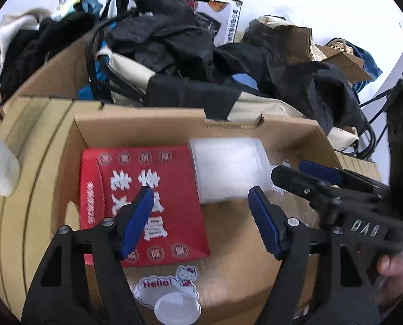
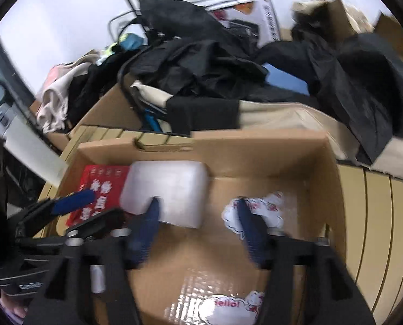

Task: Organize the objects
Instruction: 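Lift the plastic box and set it in the cardboard box beside the red box, then move both tools back toward the spray bottle and lids, then grasp the white spray bottle with the right tool while the left tool grasps a white lid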

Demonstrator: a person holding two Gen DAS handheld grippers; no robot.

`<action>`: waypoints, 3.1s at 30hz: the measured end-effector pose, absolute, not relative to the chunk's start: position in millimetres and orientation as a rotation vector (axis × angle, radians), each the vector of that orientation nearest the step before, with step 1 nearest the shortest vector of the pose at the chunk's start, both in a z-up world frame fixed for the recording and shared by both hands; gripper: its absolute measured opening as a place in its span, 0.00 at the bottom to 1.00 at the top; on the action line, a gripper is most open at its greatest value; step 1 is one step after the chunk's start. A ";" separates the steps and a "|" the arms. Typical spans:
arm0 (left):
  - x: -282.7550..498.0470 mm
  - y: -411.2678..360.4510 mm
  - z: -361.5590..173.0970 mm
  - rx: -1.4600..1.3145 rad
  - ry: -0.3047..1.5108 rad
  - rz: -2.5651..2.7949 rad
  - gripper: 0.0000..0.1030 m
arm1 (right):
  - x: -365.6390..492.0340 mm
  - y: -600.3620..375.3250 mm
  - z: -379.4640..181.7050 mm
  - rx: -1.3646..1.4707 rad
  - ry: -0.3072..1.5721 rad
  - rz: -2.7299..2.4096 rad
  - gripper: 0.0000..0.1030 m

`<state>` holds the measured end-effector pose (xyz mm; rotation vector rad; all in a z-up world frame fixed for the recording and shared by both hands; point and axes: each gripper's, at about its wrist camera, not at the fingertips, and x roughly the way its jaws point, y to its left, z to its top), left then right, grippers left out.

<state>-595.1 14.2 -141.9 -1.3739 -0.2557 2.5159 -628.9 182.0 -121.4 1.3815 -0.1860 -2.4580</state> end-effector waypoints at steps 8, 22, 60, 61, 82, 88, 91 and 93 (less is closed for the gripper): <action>-552.7 19.4 -91.3 -1.358 -0.170 2.573 0.75 | -599.6 192.2 -84.9 1.368 -0.192 -2.438 0.82; -317.8 11.1 70.1 -1.134 0.176 2.877 1.00 | -388.6 256.3 70.1 1.140 0.082 -2.591 0.82; -207.0 17.7 -50.3 -1.088 -0.097 2.777 1.00 | -199.3 234.9 -63.5 1.175 -0.131 -2.496 0.41; -218.2 15.8 -54.4 -1.101 -0.141 2.762 1.00 | -210.5 230.1 -67.3 1.191 -0.114 -2.488 0.41; -341.4 84.0 -150.5 -1.339 0.049 2.458 0.63 | -356.4 220.7 -134.5 1.361 -0.224 -2.390 0.30; -353.9 100.3 -172.4 -1.415 0.149 2.462 0.25 | -324.9 235.0 -145.8 1.431 -0.102 -2.423 0.30; -348.4 88.7 -171.6 -1.431 0.074 2.450 0.25 | -318.0 241.3 -150.9 1.433 -0.136 -2.422 0.30; -338.8 84.9 -171.0 -1.442 0.061 2.447 0.25 | -319.0 240.0 -152.4 1.419 -0.119 -2.433 0.30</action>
